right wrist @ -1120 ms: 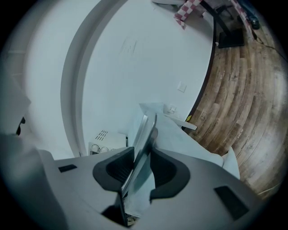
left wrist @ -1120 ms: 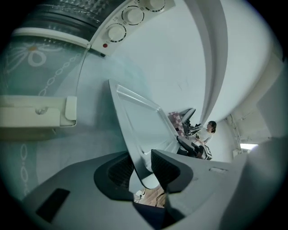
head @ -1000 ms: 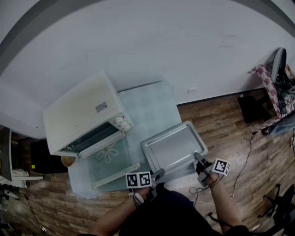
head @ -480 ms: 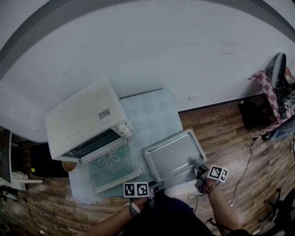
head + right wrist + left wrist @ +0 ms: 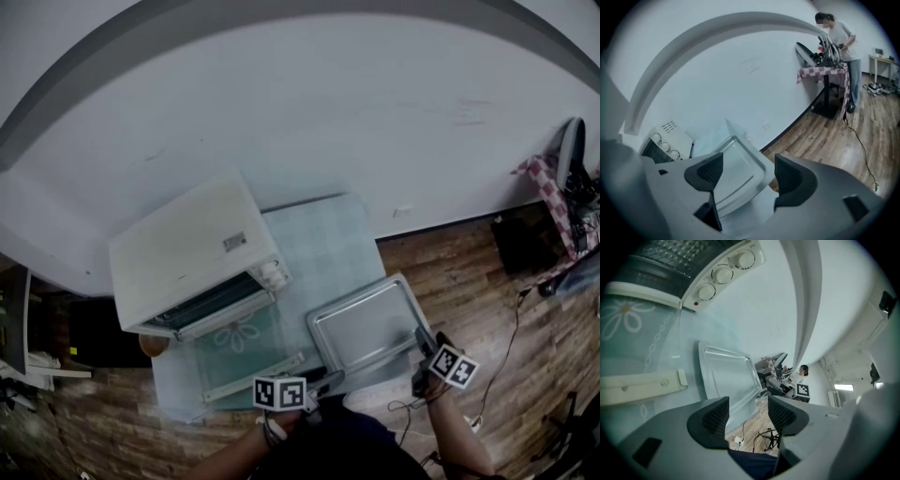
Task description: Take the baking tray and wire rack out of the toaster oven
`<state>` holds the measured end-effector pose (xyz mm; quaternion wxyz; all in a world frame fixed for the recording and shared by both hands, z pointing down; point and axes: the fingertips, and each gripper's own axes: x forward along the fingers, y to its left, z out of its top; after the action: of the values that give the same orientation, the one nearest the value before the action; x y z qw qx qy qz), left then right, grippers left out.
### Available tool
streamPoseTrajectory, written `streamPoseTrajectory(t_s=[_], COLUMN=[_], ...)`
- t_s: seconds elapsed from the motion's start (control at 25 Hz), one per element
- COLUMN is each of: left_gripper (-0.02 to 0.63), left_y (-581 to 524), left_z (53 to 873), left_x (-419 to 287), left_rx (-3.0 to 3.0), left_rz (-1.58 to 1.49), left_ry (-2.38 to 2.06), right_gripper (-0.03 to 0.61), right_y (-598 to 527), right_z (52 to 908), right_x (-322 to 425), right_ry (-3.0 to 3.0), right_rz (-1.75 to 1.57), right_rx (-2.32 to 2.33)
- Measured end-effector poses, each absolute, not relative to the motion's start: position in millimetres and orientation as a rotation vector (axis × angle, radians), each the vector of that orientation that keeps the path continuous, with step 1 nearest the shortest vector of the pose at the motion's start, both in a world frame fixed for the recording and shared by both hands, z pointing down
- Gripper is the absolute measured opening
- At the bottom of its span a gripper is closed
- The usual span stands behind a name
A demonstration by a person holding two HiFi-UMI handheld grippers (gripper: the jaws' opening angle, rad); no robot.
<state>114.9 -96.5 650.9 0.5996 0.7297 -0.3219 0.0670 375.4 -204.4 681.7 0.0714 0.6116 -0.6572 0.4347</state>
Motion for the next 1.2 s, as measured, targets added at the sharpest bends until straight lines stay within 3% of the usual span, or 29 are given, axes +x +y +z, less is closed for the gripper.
streamPoseTrajectory(t_s=[0.36, 0.92, 1.2], left_gripper=[0.256, 0.255, 0.255], left_y=[-127.3, -120.0, -119.0], left_z=[606.2, 596.1, 618.4], left_x=[9.0, -232.0, -301.6], left_rx=[1.73, 1.582, 1.48], left_rz=[-0.063, -0.386, -0.478], left_ry=[-0.903, -1.313, -1.446], right_gripper=[0.266, 0.235, 0.235], right_y=[-220.1, -210.2, -215.6], right_z=[607.0, 581.2, 601.4], right_x=[266.7, 9.6, -71.4], right_ry=[-2.303, -2.541, -2.434], right_rz=[1.139, 1.567, 1.702], right_rx=[1.711, 1.254, 1.194])
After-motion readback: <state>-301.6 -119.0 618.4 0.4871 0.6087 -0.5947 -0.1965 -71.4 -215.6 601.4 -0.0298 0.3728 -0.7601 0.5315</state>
